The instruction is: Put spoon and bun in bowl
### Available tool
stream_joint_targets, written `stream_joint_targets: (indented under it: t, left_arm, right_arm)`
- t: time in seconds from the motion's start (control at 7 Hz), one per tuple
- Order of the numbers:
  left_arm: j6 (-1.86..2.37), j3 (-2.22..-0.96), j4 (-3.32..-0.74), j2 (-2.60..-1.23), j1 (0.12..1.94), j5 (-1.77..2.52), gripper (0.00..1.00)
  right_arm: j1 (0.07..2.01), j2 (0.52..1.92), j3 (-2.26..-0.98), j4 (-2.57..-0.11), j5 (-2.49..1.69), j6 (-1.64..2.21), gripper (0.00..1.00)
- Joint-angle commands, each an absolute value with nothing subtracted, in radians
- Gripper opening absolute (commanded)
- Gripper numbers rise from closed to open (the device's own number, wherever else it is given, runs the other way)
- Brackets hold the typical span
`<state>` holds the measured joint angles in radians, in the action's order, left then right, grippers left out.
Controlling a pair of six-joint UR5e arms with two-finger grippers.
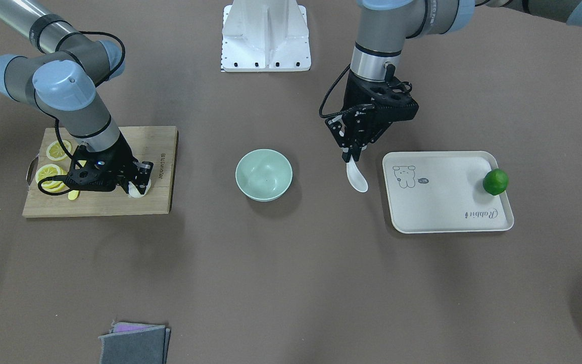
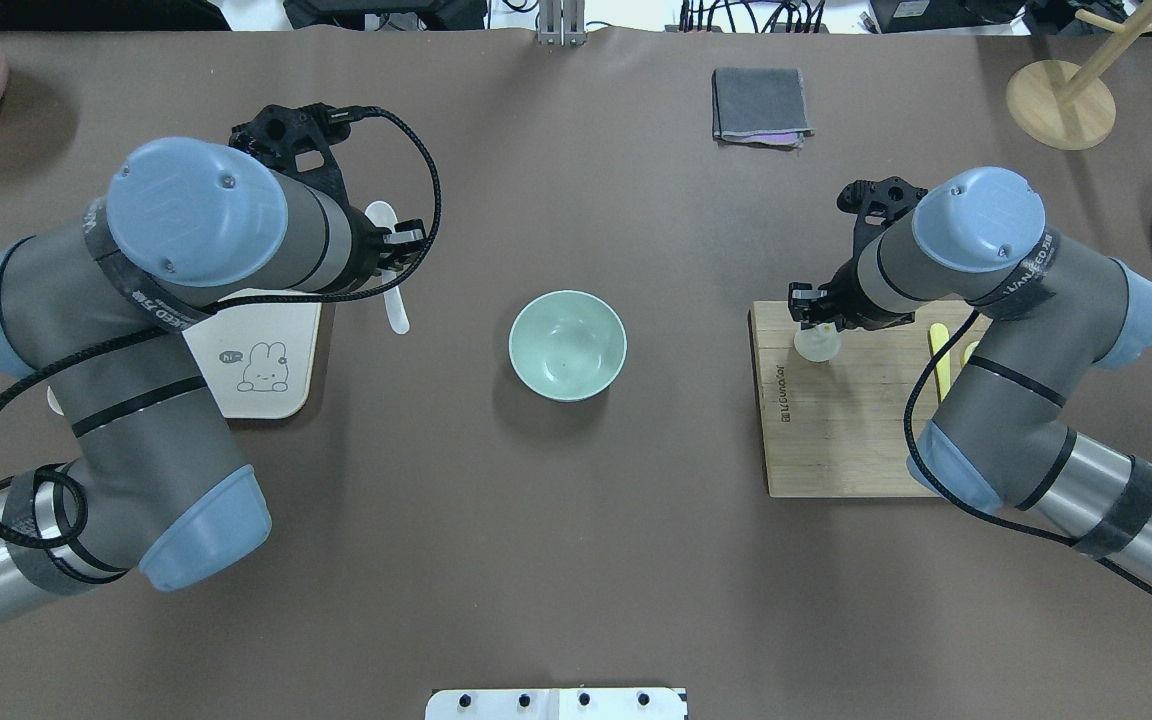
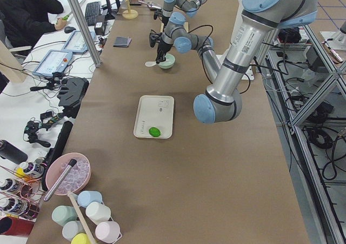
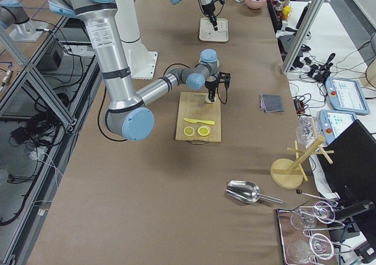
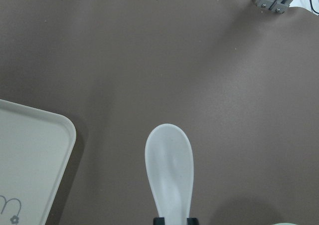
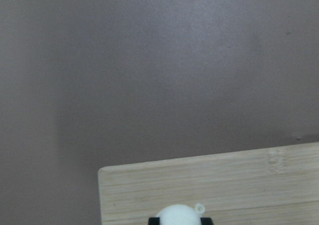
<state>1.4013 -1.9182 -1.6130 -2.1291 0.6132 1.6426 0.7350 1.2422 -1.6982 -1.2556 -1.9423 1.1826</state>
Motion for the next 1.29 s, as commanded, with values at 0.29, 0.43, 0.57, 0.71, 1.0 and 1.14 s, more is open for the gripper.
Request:
stream_joint_targets:
  t: [0.29, 0.43, 0.57, 0.71, 1.0, 1.14]
  left_arm:
    - [1.483, -1.837, -1.611, -2.242, 0.432, 1.551, 0.0]
    - [1.511, -1.774, -1.615, -2.288, 0.405, 1.517, 0.0]
    - [1.522, -1.725, -1.621, -2.321, 0.387, 1.517, 0.0]
    - [1.52, -1.692, -1.623, -2.35, 0.387, 1.517, 0.0]
    - [1.519, -1.668, -1.641, -2.355, 0.387, 1.519, 0.0]
    - [1.519, -1.636, -1.666, -2.371, 0.387, 1.519, 0.0]
  right_arm:
    - [0.798, 1.137, -1.703, -1.308, -1.993, 1.193, 0.0]
    - [0.798, 1.132, -1.706, -1.31, -1.993, 1.195, 0.0]
    - [0.793, 1.123, -1.704, -1.307, -1.993, 1.236, 0.0]
    - [0.793, 1.108, -1.706, -1.312, -1.993, 1.245, 0.0]
    - [0.788, 1.104, -1.709, -1.309, -1.993, 1.255, 0.0]
    - [0.788, 1.097, -1.709, -1.31, -1.993, 1.255, 0.0]
